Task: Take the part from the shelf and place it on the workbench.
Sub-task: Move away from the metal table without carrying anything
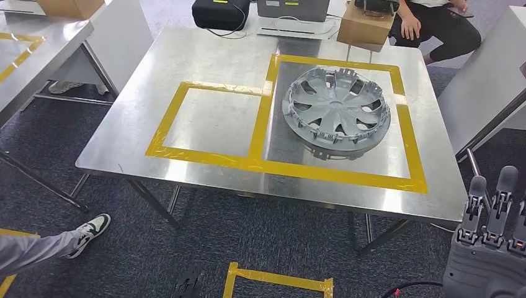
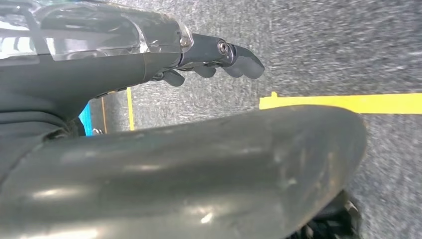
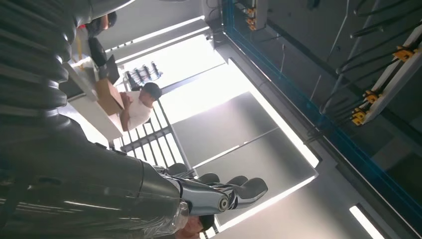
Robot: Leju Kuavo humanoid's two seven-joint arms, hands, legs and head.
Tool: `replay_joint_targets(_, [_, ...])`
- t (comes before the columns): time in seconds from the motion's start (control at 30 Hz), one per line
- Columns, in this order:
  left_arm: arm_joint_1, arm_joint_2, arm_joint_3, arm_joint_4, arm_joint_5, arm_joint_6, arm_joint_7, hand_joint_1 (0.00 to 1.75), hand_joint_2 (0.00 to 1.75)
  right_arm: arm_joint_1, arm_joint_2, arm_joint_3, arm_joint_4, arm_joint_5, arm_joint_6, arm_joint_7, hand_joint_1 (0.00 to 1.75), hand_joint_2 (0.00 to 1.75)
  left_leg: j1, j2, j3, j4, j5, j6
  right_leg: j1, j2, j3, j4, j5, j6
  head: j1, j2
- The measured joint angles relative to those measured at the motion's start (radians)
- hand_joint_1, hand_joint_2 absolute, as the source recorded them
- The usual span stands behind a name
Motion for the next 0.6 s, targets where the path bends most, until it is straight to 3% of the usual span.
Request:
replay_joint_targets(0.07, [-0.001, 0.000, 0.000, 0.000, 0.000, 0.000, 0.000, 0.00, 0.00, 0.001, 0.000, 0.000, -0.001, 0.005, -0.006, 0.001, 0.00, 1.75, 0.011, 0.004, 0.086, -0.105, 0.041, -0.013, -0.006, 0.000, -0.034, 0.027, 0.007, 0.011, 0.000, 0.000])
replay_joint_targets(0.13, [-0.003, 0.001, 0.000, -0.001, 0.000, -0.001, 0.000, 0.00, 0.00, 0.003, -0.002, 0.000, -0.006, 0.009, -0.011, 0.001, 0.00, 1.75, 0.014, 0.006, 0.158, -0.211, 0.032, -0.011, -0.006, 0.001, -0.058, 0.054, 0.011, 0.024, -0.002, 0.000])
replay_joint_targets(0.17, [-0.003, 0.001, 0.000, -0.001, 0.000, -0.001, 0.000, 0.00, 0.00, 0.005, -0.003, 0.000, -0.009, 0.010, -0.012, 0.001, 0.00, 1.75, 0.012, 0.006, 0.171, -0.234, 0.021, -0.003, -0.006, 0.001, -0.064, 0.060, 0.016, 0.031, -0.002, 0.000])
replay_joint_targets(0.23, [-0.002, 0.001, 0.000, -0.001, 0.000, -0.002, 0.002, 0.00, 0.00, 0.009, -0.006, -0.001, -0.013, 0.011, -0.015, 0.001, 0.00, 1.75, 0.008, 0.005, 0.162, -0.239, 0.027, 0.022, -0.010, 0.001, -0.069, 0.061, 0.026, 0.046, -0.001, 0.000])
replay_joint_targets(0.27, [-0.002, 0.001, 0.000, -0.001, -0.001, -0.002, 0.002, 0.00, 0.00, 0.012, -0.007, -0.001, -0.014, 0.011, -0.016, 0.001, 0.00, 1.75, 0.007, 0.005, 0.154, -0.240, 0.036, 0.033, -0.012, 0.002, -0.073, 0.065, 0.018, 0.052, -0.001, 0.000])
replay_joint_targets(0.3, [-0.002, 0.001, 0.000, -0.001, -0.001, -0.002, 0.004, 0.00, 0.00, 0.014, -0.009, -0.001, -0.014, 0.011, -0.017, 0.001, 0.00, 1.75, 0.007, 0.005, 0.144, -0.241, 0.047, 0.044, -0.014, 0.002, -0.079, 0.084, -0.010, 0.058, 0.000, 0.000])
replay_joint_targets(0.33, [-0.002, 0.001, 0.000, -0.001, -0.001, -0.002, 0.004, 0.00, 0.00, 0.015, -0.011, -0.002, -0.014, 0.012, -0.018, 0.001, 0.00, 1.75, 0.007, 0.005, 0.131, -0.242, 0.059, 0.053, -0.015, 0.002, -0.089, 0.123, -0.056, 0.062, 0.001, 0.000])
replay_joint_targets(0.4, [-0.002, 0.001, 0.000, -0.002, -0.001, -0.002, 0.005, 0.00, 0.00, 0.016, -0.014, -0.006, -0.016, 0.013, -0.020, 0.001, 0.00, 1.75, 0.001, 0.003, 0.102, -0.241, 0.083, 0.062, -0.015, 0.003, -0.108, 0.243, -0.160, 0.065, 0.003, 0.000])
replay_joint_targets(0.43, [-0.002, 0.001, 0.000, -0.002, -0.001, -0.002, 0.005, 0.00, 0.00, 0.016, -0.014, -0.008, -0.016, 0.014, -0.022, 0.001, 0.00, 1.75, -0.003, 0.002, 0.086, -0.241, 0.096, 0.064, -0.015, 0.003, -0.110, 0.296, -0.184, 0.064, 0.003, 0.000])
replay_joint_targets(0.47, [-0.001, 0.001, 0.000, -0.002, -0.002, -0.002, 0.005, 0.00, 0.00, 0.016, -0.014, -0.011, -0.017, 0.016, -0.023, 0.002, 0.00, 1.75, -0.007, 0.002, 0.071, -0.240, 0.107, 0.065, -0.014, 0.003, -0.102, 0.325, -0.185, 0.061, 0.003, 0.000])
replay_joint_targets(0.5, [-0.001, 0.001, 0.000, -0.002, -0.003, -0.002, 0.006, 0.00, 0.00, 0.015, -0.014, -0.013, -0.018, 0.018, -0.025, 0.004, 0.00, 1.75, -0.011, 0.002, 0.056, -0.239, 0.119, 0.066, -0.011, 0.003, -0.081, 0.321, -0.165, 0.054, 0.003, 0.000])
replay_joint_targets(0.53, [-0.001, 0.001, 0.000, -0.002, -0.004, -0.002, 0.006, 0.00, 0.00, 0.015, -0.014, -0.015, -0.019, 0.020, -0.029, 0.007, 0.00, 1.75, -0.016, 0.001, 0.043, -0.239, 0.130, 0.067, -0.007, 0.004, -0.045, 0.283, -0.136, 0.045, 0.003, 0.000])
replay_joint_targets(0.6, [-0.003, -0.001, 0.000, -0.002, -0.006, -0.003, 0.006, 0.00, 0.00, 0.013, -0.015, -0.019, -0.025, 0.027, -0.037, 0.013, 0.00, 1.75, -0.022, 0.001, 0.025, -0.239, 0.150, 0.065, 0.006, 0.005, 0.056, 0.140, -0.103, 0.019, 0.003, 0.000])
